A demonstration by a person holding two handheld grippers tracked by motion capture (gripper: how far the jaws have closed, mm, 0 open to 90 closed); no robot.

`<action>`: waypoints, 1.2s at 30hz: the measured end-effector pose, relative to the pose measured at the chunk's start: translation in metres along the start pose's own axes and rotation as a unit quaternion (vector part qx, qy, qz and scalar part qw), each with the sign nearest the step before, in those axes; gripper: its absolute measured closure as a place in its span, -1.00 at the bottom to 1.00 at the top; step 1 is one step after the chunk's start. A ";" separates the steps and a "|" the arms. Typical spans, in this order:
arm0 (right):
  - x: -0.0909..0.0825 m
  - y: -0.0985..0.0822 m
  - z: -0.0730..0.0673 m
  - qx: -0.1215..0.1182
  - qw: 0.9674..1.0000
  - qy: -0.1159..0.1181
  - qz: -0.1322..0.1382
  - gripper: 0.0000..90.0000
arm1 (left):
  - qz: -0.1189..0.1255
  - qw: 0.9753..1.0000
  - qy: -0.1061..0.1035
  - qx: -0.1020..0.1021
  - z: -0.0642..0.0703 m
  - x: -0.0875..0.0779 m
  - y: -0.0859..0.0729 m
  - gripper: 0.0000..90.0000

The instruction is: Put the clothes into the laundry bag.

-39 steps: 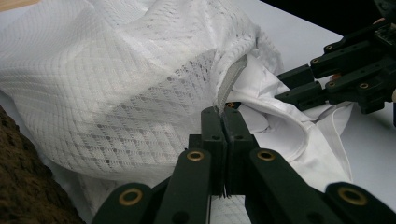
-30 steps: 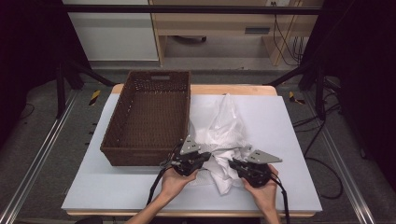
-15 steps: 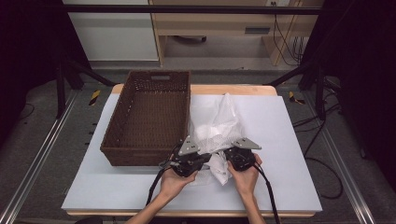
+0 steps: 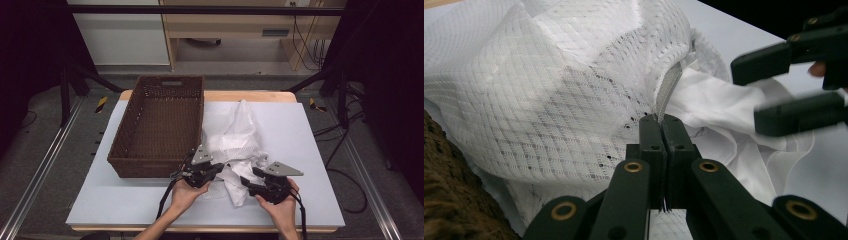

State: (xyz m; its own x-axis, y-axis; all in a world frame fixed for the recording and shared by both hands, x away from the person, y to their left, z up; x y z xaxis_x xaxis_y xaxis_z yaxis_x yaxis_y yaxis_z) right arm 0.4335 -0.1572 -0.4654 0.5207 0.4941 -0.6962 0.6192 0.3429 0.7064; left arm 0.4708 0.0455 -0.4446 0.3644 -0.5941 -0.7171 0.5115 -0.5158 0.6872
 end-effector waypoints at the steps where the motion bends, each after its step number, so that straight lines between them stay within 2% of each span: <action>1: 0.008 -0.001 -0.003 -0.006 1.000 -0.006 -0.016 -0.27 | 0.000 1.000 0.001 0.000 0.000 0.000 0.000 0.98; 3: 0.025 -0.002 -0.007 -0.016 0.999 -0.022 -0.042 -0.28 | 0.001 1.000 -0.001 0.000 0.000 -0.001 0.000 0.98; 5: 0.039 -0.002 -0.007 -0.017 0.997 -0.047 -0.060 -0.11 | 0.001 1.000 -0.004 0.000 0.001 -0.001 0.000 0.98; 6: 0.044 0.000 -0.006 -0.013 0.997 -0.046 -0.062 0.00 | -0.001 1.000 -0.004 0.001 0.001 0.000 0.000 0.98; 7: 0.046 0.003 -0.005 -0.008 0.997 -0.050 -0.060 0.25 | -0.003 1.000 -0.007 0.000 0.001 0.001 0.000 0.98; 9: 0.047 0.008 -0.002 0.011 0.997 -0.052 -0.060 0.63 | -0.005 1.000 -0.005 0.003 0.003 0.002 -0.001 0.98; 10: 0.047 0.011 -0.002 0.016 0.997 -0.054 -0.054 0.72 | -0.005 1.000 -0.004 0.006 0.003 0.002 0.000 0.98; 12: 0.048 0.015 -0.001 0.028 0.996 -0.062 -0.053 0.78 | 0.000 1.000 -0.003 0.008 0.005 -0.001 0.002 0.98; 13: 0.048 0.017 -0.001 0.032 0.996 -0.065 -0.043 0.79 | 0.003 1.000 -0.004 0.008 0.005 -0.003 0.003 0.98; 16: 0.045 0.025 0.000 0.049 0.997 -0.063 -0.011 0.80 | 0.011 1.000 -0.014 0.010 0.007 -0.008 0.005 0.98; 18: 0.045 0.033 0.001 0.056 0.996 -0.069 0.002 0.80 | 0.016 1.000 -0.020 0.016 0.010 -0.012 0.007 0.98; 20: 0.048 0.042 0.003 0.067 0.995 -0.074 0.013 0.80 | 0.014 0.999 -0.035 0.026 0.013 -0.015 0.009 0.98; 21: 0.050 0.046 0.005 0.074 0.994 -0.083 0.018 0.80 | 0.016 0.999 -0.037 0.028 0.014 -0.016 0.010 0.98; 23: 0.057 0.051 0.014 0.081 0.988 -0.126 0.026 0.80 | 0.016 0.998 -0.042 0.035 0.017 -0.018 0.010 0.98; 24: 0.063 0.051 0.020 0.093 0.986 -0.139 0.023 0.79 | 0.015 0.998 -0.039 0.036 0.017 -0.018 0.010 0.98; 25: 0.069 0.051 0.025 0.099 0.984 -0.148 0.016 0.79 | 0.013 0.999 -0.036 0.036 0.017 -0.017 0.009 0.98; 26: 0.074 0.049 0.030 0.102 0.983 -0.150 0.012 0.78 | 0.010 0.999 -0.037 0.034 0.015 -0.015 0.008 0.98; 27: 0.076 0.047 0.032 0.102 0.984 -0.143 0.016 0.76 | 0.007 0.999 -0.037 0.031 0.014 -0.012 0.007 0.98; 30: 0.071 0.042 0.031 0.071 0.990 -0.123 0.018 0.59 | -0.002 0.999 -0.032 0.020 0.008 -0.004 0.003 0.98; 33: 0.052 0.036 0.028 0.057 0.994 -0.086 0.024 0.35 | -0.004 1.000 -0.024 0.007 0.004 0.002 0.001 0.98; 36: 0.030 0.029 0.021 0.032 0.998 -0.058 0.025 0.10 | -0.008 1.000 -0.017 0.003 0.003 0.007 -0.002 0.98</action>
State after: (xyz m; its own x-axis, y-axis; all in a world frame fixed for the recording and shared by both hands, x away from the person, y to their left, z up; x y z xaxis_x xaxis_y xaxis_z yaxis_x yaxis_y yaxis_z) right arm 0.4798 -0.1494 -0.4685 0.6137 0.4125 -0.6732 0.6248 0.2675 0.7335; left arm 0.4704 0.0401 -0.4507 0.3291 -0.6060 -0.7242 0.5123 -0.5297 0.6760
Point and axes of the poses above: each handheld gripper's, and its own axes: x roughly forward along the jaws, y roughly out of its top, z roughly to its right, the point moved 3 cm from there along x, roughly forward along the jaws, and after that the axes turned 13 degrees about -z, right-handed, at the moved point
